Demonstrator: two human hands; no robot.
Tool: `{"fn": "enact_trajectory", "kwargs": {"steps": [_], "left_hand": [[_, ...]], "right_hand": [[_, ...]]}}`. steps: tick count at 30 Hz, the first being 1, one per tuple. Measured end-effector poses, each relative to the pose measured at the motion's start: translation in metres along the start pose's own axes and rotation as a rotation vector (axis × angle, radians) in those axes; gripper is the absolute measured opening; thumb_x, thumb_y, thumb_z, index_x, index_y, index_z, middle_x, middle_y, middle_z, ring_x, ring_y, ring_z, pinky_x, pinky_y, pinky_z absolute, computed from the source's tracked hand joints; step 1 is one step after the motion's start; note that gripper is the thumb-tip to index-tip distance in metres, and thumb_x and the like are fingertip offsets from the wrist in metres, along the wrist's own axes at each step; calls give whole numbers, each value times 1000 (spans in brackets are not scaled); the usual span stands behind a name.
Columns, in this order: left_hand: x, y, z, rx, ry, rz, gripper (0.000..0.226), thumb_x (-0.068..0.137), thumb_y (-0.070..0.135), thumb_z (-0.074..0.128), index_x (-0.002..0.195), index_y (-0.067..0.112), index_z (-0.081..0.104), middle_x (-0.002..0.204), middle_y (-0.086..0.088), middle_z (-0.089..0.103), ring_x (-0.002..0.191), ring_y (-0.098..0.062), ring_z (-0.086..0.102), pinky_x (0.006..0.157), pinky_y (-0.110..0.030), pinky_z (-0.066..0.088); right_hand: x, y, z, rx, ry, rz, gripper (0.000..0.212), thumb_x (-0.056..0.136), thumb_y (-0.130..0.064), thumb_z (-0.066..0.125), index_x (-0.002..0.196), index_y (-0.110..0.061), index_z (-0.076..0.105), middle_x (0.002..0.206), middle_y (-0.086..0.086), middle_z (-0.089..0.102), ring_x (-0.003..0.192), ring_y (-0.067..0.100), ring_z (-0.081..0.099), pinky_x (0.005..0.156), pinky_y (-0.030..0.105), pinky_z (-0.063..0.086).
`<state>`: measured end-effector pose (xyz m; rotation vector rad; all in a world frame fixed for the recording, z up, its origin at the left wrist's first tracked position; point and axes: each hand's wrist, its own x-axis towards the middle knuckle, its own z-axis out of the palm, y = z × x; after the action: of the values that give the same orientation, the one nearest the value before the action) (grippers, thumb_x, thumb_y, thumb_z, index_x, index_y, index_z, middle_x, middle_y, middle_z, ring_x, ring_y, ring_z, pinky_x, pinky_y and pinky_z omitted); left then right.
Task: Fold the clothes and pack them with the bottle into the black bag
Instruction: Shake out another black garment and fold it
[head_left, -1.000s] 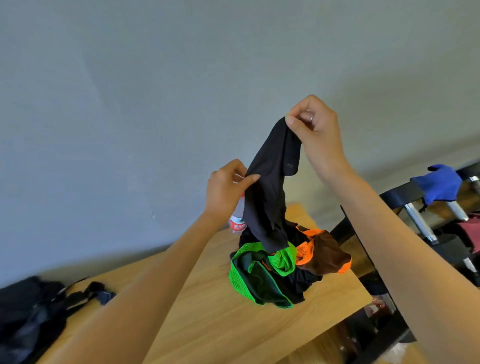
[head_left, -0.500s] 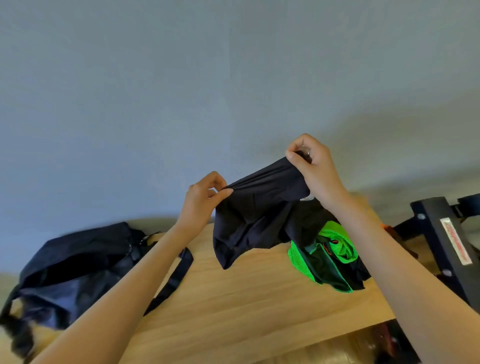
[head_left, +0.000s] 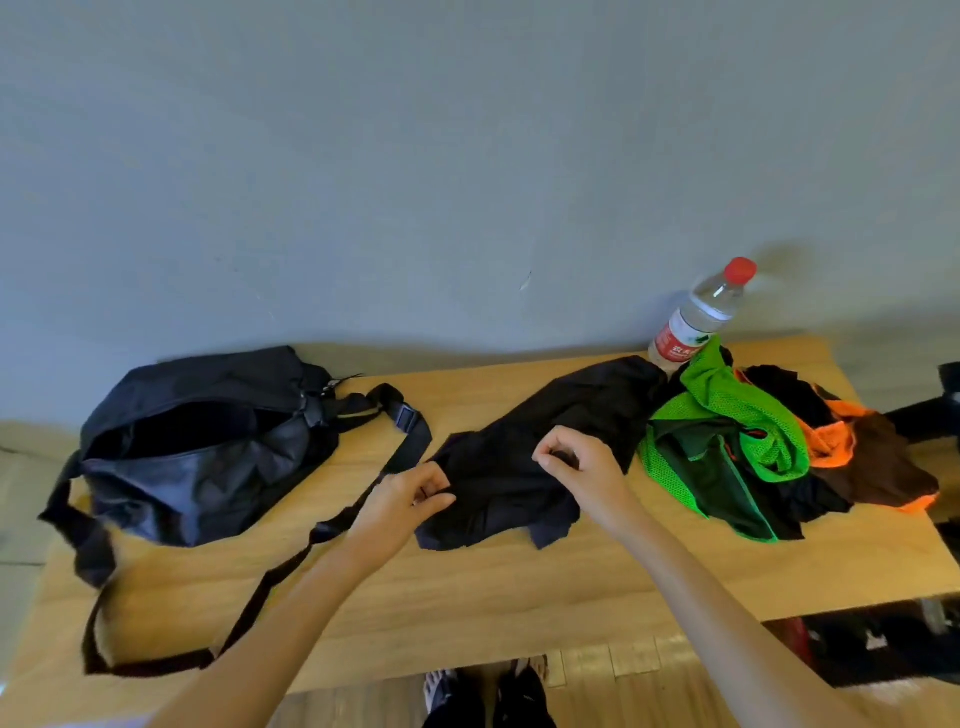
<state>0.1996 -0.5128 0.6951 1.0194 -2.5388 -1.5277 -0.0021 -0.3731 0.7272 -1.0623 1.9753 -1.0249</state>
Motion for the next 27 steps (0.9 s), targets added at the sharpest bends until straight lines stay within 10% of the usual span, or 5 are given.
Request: {"fn": "enact_trajectory", "kwargs": {"steps": [7,11,15,19,27], "left_hand": [[-12,-30,31,61,-111,-137,10,92,32,55,84,35,60,82,13,63,76,-3,58,68,-22,48],[15,-23,29,102,142,-4,7,90,22,60,89,29,62,83,16,61,82,1,56,73,-21,48],[58,-2,35,194,202,173,23,90,22,60,112,25,61,109,12,58,104,-2,48,87,-24,44],[86,16,59,390,59,288,45,91,24,58,135,22,48,137,4,46,131,-14,32,106,-33,33],[78,4,63,253,199,244,41,91,13,59,131,16,52,131,-1,51,125,-16,39,102,-25,34]], "right_hand": [[-16,63,27,-191,-213,143,8,88,-25,62,83,-23,57,73,-6,60,72,8,56,66,30,44],[-2,72,16,-259,56,113,2,91,-21,58,91,-19,59,80,-4,59,73,9,56,65,34,48],[25,89,-2,-595,255,104,40,91,-16,59,129,-15,51,130,10,45,121,28,41,95,37,41],[41,100,2,-674,1,236,61,96,-29,51,150,-27,22,159,5,8,145,29,0,116,43,15],[18,85,73,-709,-254,-114,59,94,-21,52,147,-24,28,160,-3,-2,146,25,-9,119,45,0]]}}
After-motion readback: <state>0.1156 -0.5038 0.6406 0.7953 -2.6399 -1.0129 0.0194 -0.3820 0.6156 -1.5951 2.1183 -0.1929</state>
